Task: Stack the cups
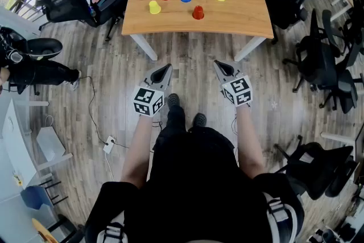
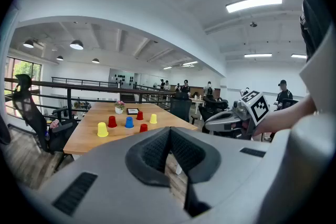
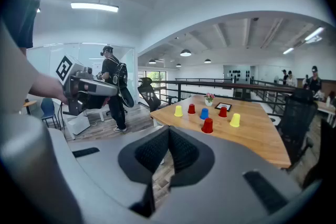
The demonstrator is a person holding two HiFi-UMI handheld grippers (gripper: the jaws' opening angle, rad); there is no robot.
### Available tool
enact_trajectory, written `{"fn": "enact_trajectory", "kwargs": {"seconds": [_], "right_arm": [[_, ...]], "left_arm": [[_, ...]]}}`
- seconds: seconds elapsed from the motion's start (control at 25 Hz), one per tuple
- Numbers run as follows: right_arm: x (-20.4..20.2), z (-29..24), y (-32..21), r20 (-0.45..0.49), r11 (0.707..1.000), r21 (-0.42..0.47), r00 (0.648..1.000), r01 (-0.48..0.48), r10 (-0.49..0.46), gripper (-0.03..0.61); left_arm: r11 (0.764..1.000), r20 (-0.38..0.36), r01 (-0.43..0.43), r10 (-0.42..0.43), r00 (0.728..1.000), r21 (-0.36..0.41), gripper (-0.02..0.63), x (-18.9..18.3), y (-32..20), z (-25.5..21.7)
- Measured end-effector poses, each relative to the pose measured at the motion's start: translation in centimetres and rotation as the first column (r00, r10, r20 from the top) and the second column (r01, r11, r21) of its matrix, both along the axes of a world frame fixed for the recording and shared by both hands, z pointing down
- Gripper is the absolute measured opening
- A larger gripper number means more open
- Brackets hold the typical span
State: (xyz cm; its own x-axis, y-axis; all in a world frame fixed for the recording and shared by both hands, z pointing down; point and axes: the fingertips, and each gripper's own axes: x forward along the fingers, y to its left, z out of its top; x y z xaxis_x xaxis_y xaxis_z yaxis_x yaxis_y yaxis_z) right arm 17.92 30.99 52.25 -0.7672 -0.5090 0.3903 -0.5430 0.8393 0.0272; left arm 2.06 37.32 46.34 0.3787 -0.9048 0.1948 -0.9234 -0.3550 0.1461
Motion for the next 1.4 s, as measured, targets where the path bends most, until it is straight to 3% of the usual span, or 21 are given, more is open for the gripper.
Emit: {"fn": "enact_trajectory", "kwargs": {"seconds": [0.12,0.28,1.12,1.24,1.32,1.4], "right_arm": [[0.4,-1.0,0.5,0.009,0.999,0.030,1.000,0.014,-0.014,0.006],[1.4,-1.5,0.8,0.013,0.999,0.053,1.000,0.009,-0.010,0.006],[2.0,-1.3,-0.5,0.033,0.999,0.049,0.999,0.020,-0.022,0.008],[1.7,-2.2,-0.4,0.086,0.997,0.067,0.995,0.037,-0.043,0.070],[1.7,-2.5,-0.6,0.103,0.995,0.087,0.994,0.038,-0.047,0.138],[1.6,-2.6,-1.0,0.101,0.995,0.097,0.994,0.030,-0.040,0.218]], "left_arm": [[1.000,-0.002,-0.008,0.008,1.000,0.015,0.018,0.9,0.5,0.1],[0.999,-0.061,-0.048,0.050,0.997,0.023,0.018,2.8,1.0,0.2],[0.999,0.012,-0.041,0.041,0.999,-0.013,0.021,3.7,-0.7,1.2],[0.999,-0.017,-0.043,0.043,0.999,-0.005,0.040,3.6,-1.0,1.0],[0.999,-0.013,-0.042,0.042,0.999,-0.006,0.143,3.5,-1.3,0.9],[1.000,0.002,-0.031,0.031,1.000,-0.006,0.191,3.2,-1.6,0.9]]}}
